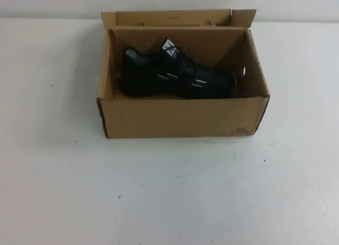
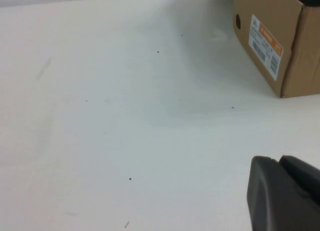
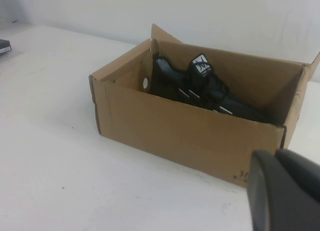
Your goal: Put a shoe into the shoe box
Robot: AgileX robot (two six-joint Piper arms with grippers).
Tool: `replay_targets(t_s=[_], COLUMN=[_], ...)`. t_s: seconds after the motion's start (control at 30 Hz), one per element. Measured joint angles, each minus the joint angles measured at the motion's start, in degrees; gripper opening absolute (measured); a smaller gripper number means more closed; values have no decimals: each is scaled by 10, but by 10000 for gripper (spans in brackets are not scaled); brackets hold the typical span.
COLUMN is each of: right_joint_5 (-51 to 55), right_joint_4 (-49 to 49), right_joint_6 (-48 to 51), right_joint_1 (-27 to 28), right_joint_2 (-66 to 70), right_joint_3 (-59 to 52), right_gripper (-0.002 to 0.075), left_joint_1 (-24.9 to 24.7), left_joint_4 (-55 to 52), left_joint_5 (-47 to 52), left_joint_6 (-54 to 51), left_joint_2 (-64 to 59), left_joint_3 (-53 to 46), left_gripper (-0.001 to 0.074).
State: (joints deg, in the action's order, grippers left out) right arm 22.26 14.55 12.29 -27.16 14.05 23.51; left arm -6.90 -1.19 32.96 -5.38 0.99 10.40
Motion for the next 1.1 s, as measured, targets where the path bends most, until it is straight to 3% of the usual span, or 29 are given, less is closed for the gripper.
replay_targets(t_s=[0.43, 0.9, 1.1], right_joint_5=[0, 0, 0], right_joint_4=[1, 1, 1], right_joint_6=[0, 0, 0], right_joint_1=[0, 0, 0], right_joint_2=[0, 0, 0], right_joint_3=[0, 0, 0], right_gripper=[-17, -17, -17], left_joint_1=[0, 0, 0], left_joint_4=[-20, -22, -26], left_joint_5=[-185, -166, -108], left_joint_6=[5, 67, 77], left_joint_2=[0, -1, -1], left_joint_3=[-26, -119, -119], left_gripper=[-1, -1, -1])
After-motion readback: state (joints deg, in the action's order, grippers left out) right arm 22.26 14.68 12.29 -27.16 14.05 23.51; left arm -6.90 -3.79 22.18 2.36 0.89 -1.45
